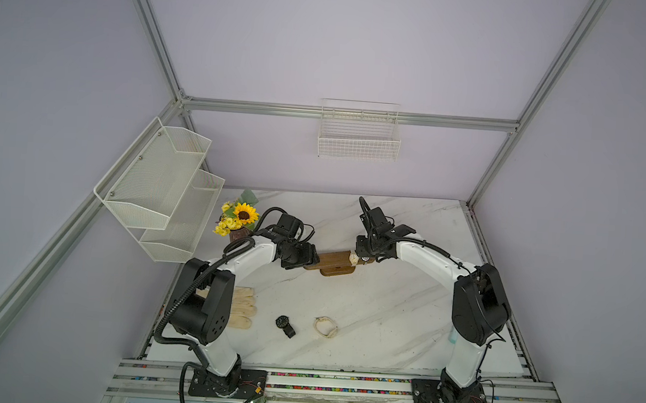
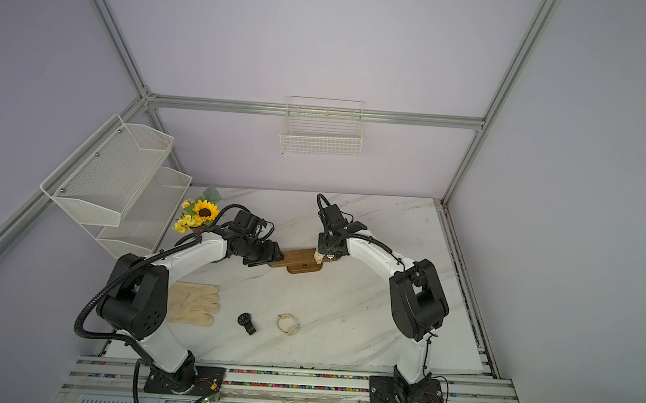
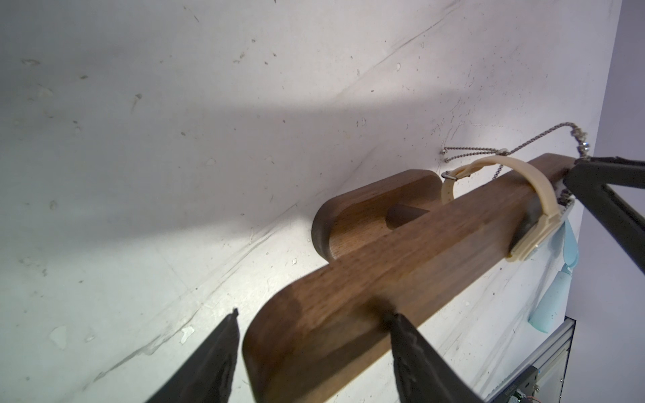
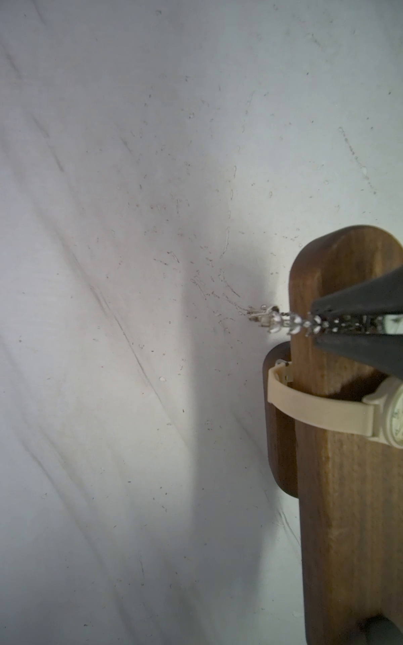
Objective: Place watch on stand
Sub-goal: Adjust the watch on the stand.
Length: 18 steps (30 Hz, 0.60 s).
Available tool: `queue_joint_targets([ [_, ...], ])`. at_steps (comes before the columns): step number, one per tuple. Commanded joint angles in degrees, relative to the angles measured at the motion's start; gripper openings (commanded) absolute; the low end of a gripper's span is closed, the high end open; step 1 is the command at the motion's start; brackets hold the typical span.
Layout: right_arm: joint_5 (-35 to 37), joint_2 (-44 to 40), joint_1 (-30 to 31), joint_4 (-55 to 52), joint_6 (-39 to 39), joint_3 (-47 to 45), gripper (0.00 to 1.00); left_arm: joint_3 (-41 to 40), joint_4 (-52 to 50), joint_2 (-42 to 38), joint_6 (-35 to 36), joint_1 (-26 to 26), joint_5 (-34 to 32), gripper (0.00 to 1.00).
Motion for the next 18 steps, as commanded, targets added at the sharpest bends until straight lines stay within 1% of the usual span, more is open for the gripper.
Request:
queue_joint_targets([
  [1,-0.4,0.6,-0.3,1.2,-1.2,2.2,0.09,1.8,-0.4,1.8,1.1,0.6,-1.5,0.67],
  [9,-0.2,1.1,-0.3,1.5,-1.9,3.1,0.09,2.0,-0.4,2.1,1.1,0.6,-1.5,0.67],
  [14,-0.2,2.7,-0.4,1.3,-1.8,3.5,0.11,2.1,-0.4,2.0,1.1,0.7,-1.4,0.67],
  [18,0.1,3.1,-0.4,1.3,-1.9,4.0,0.22,2.1,-0.4,2.0,1.2,0.6,-1.4,0.67],
])
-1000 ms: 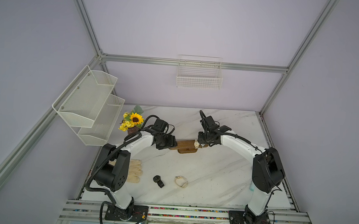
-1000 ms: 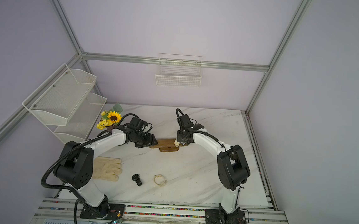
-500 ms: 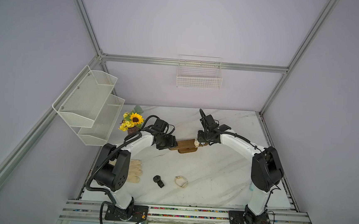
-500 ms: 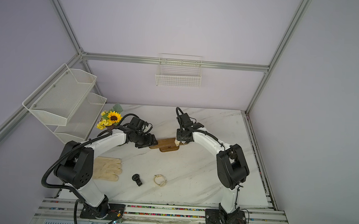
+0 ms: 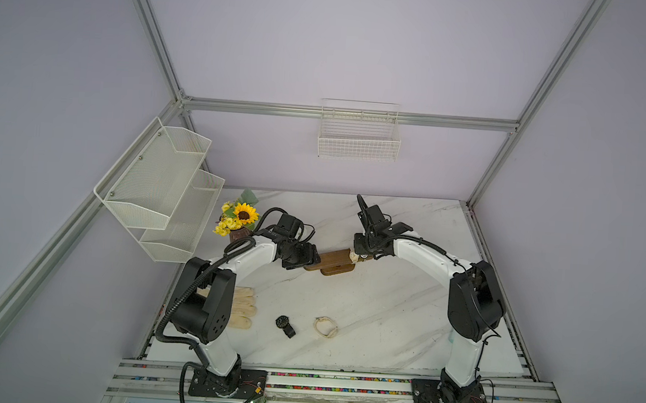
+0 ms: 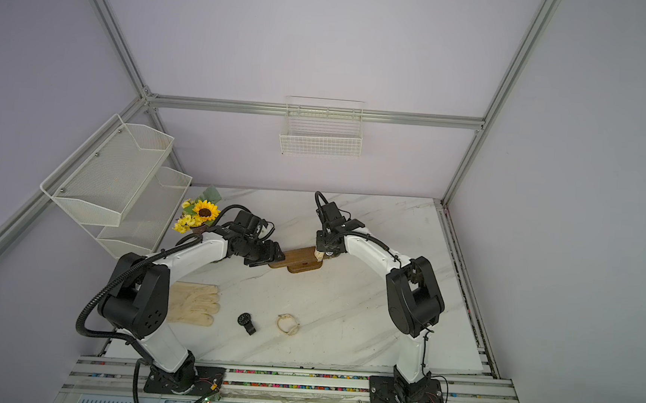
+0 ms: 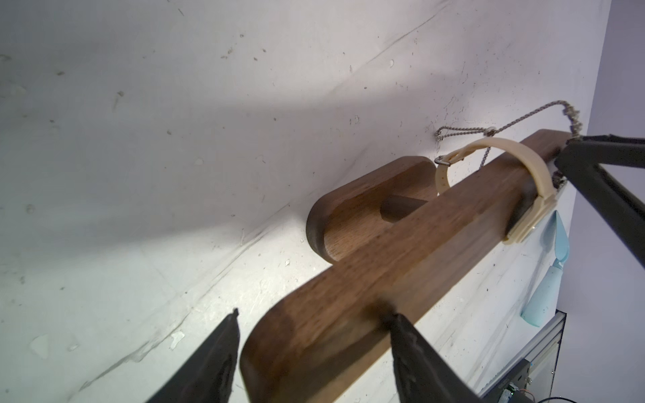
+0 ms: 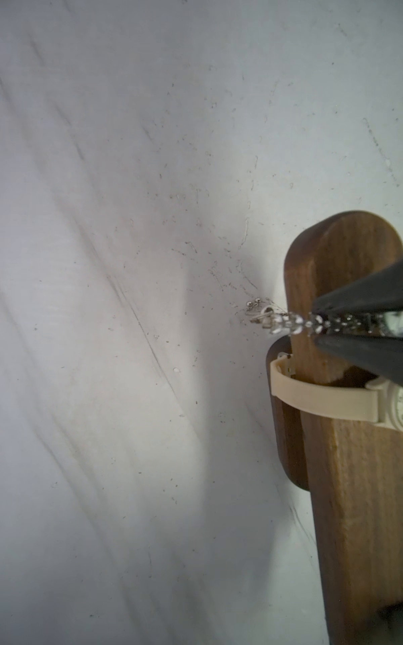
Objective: Place watch on stand
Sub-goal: Adjust the watch on the stand.
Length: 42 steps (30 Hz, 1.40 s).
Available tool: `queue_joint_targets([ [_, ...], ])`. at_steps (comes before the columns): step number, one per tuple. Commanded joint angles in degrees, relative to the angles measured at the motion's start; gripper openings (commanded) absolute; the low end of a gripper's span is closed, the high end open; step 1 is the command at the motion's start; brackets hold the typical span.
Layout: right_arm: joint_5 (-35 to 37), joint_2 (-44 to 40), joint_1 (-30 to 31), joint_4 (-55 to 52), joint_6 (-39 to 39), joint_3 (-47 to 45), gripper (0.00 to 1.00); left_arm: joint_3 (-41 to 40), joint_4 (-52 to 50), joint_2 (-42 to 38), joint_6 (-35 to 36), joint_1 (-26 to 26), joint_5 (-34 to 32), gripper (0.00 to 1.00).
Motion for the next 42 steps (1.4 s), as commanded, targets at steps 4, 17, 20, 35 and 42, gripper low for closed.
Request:
queue_joint_targets([
  [4,0.5,0.6,-0.4,0.8,-0.5,1.9,0.29,2.0,-1.0,1.5,1.2,0.6,-2.6,0.67],
  [17,2.0,-9.1,-0.4,2.0,0.7,-3.7,0.3,2.5,-0.9,2.2,1.7,0.6,-2.3,0.67],
  [20,2.6,-11.4,-0.4,1.5,1.5,-5.7,0.3,2.6,-0.9,2.0,1.6,0.6,-2.0,0.67],
  [35,-11.9,-25.6,-0.8,5.3,8.9,-21.3,0.31,4.5,-1.3,-2.8,1.8,0.6,-0.5,0.68],
  [42,-17.2,-33.6,-1.6,7.1,13.3,-29.7,0.36,5.7,-2.0,-7.6,1.9,0.6,-0.7,0.69],
])
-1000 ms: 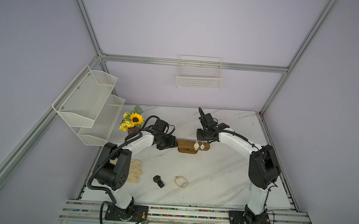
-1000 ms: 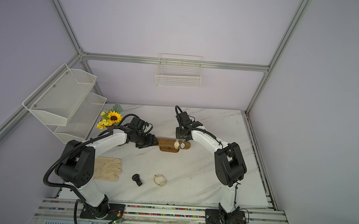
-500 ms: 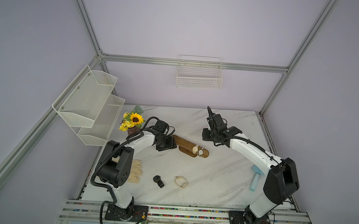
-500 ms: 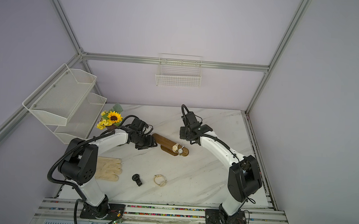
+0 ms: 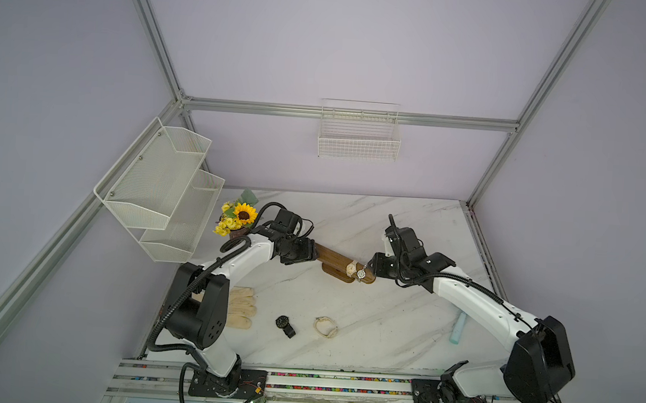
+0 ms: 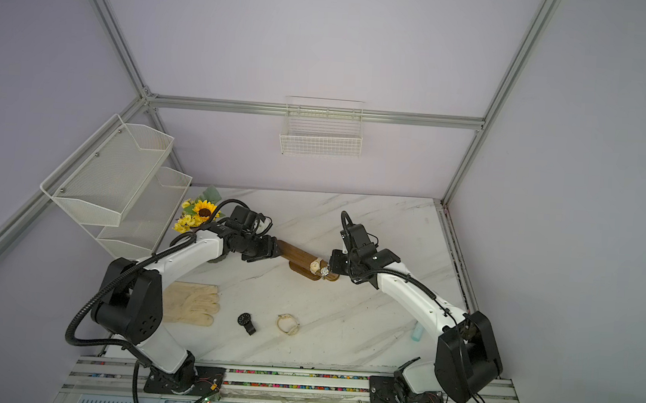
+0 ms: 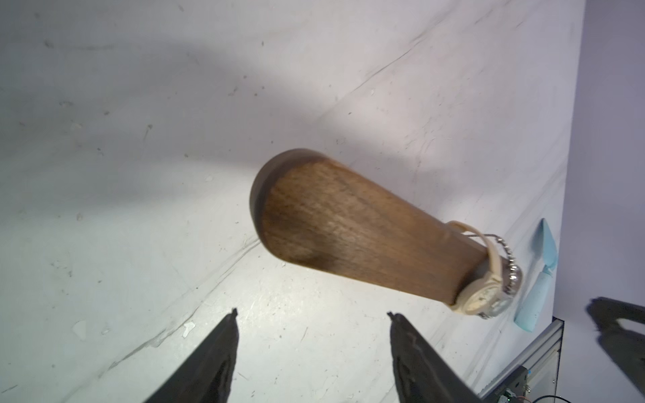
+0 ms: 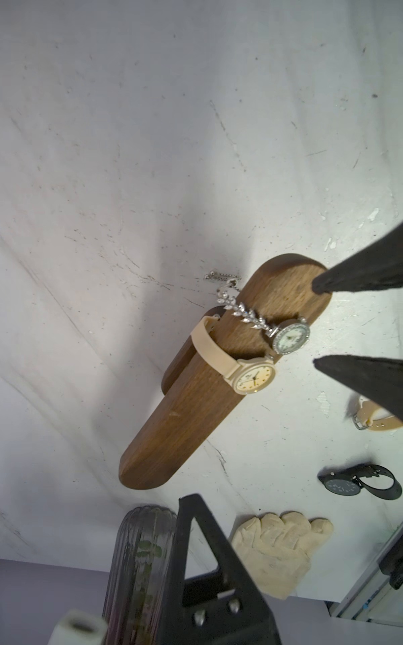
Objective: Place watch on stand
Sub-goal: Adjust the watch on the stand, then adjust the stand at the center of the board.
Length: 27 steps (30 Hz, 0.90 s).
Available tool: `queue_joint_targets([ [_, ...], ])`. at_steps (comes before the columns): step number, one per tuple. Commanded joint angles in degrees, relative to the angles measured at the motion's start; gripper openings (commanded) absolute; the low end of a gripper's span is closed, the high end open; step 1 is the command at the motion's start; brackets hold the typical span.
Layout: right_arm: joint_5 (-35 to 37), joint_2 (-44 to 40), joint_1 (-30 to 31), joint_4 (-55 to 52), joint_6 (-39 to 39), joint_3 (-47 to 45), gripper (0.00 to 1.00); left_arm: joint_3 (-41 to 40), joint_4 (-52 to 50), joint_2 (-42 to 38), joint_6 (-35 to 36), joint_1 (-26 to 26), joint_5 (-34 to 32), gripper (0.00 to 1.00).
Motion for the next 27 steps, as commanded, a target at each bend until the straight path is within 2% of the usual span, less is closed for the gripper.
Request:
queue_joint_targets([
  [1,-5.0,-4.8,-1.0,3.0,4.1,-3.7,0.36,3.0,-0.1,-3.8,1.9,0.3,0.1,0.69],
  [4,-10.8,-8.1,-4.2,7.0,5.5,-8.7,0.36,3.6,-0.1,-3.7,2.2,0.7,-1.2,0.7],
  [7,-19.3,-10.6,-10.8,13.4,7.5,-15.2,0.36,5.7,0.7,-2.1,2.1,1.2,-1.5,0.7],
  [11,-25.6,-8.3,-14.8,17.6,7.7,-18.7,0.35,8.3,3.8,1.0,0.9,1.5,-0.6,0.71],
  [17,-29.0,-5.7,-15.5,22.3,9.2,-20.5,0.35,12.8,4.9,6.4,0.7,1.5,0.7,0.71],
  [27,-30.0,-1.1,-15.6,25.8,9.4,-20.2,0.38,13.6,5.3,11.2,1.1,3.2,2.2,0.7],
])
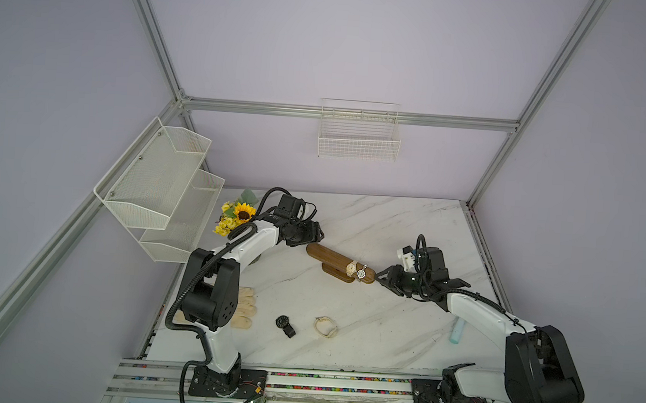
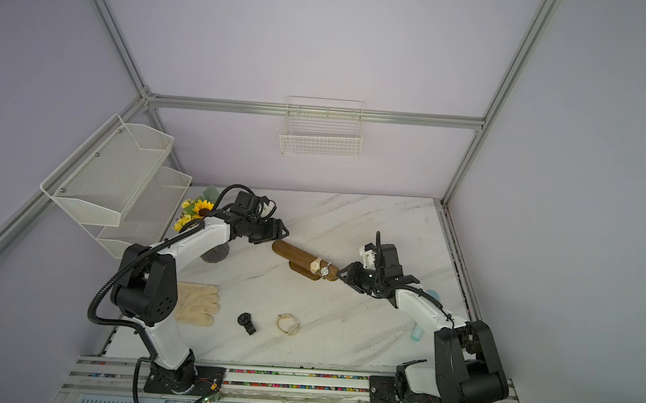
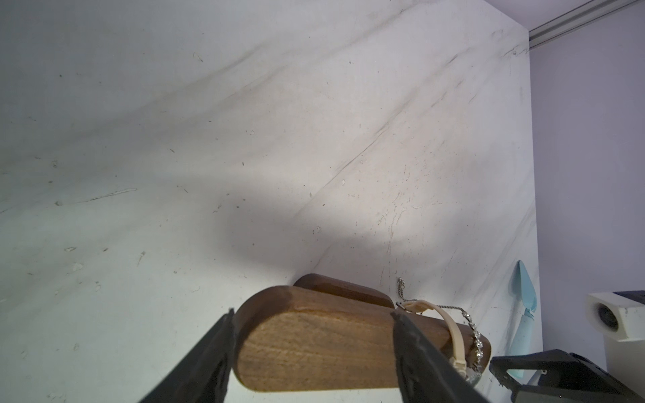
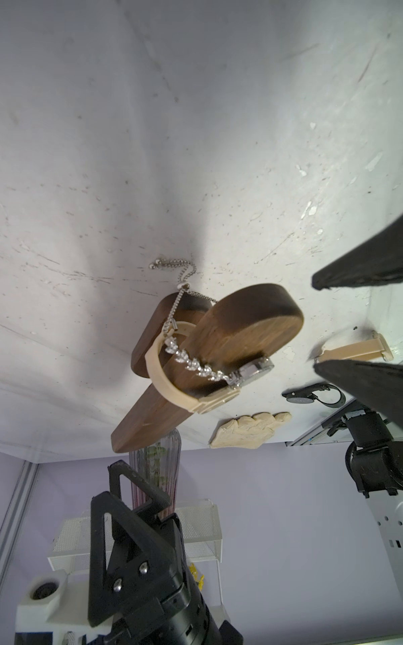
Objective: Place watch on stand
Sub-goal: Adjust the stand at the center of the board.
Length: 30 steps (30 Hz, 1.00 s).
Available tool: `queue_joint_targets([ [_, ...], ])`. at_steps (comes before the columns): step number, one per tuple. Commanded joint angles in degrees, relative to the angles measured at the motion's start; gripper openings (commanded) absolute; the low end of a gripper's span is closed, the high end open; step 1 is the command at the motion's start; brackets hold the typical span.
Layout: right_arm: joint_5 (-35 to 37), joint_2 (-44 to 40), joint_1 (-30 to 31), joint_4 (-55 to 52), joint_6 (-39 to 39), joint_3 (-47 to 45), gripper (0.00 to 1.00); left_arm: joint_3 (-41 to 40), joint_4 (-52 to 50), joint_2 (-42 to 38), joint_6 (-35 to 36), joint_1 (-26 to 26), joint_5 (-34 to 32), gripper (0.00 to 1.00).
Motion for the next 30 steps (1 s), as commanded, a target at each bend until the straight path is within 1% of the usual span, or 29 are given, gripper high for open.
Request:
queue_joint_targets([
  [1,-1.0,2.3,-0.3,3.4,0.9,0.3,0.38,3.3,1.5,0.7,0.3,1.3,1.8,0.7],
  [8,-1.1,6.1,-0.4,7.1,2.0,0.9,0.38,2.5,2.0,1.0,-0.1,1.5,3.6,0.7],
  [17,-2.4,8.4,-1.4,7.4,1.1,3.2,0.37,-2.0,3.4,-1.4,-1.2,1.5,4.1,0.7],
  [26,-2.9,9.9,-2.0,6.9,0.0,5.2,0.37,-3.8,5.1,-1.8,-3.0,1.5,5.8,0.69],
  [30,-3.2,11.0,-2.1,7.1,-0.3,6.0,0.36,-5.1,5.1,-3.3,-3.1,1.5,5.5,0.69],
])
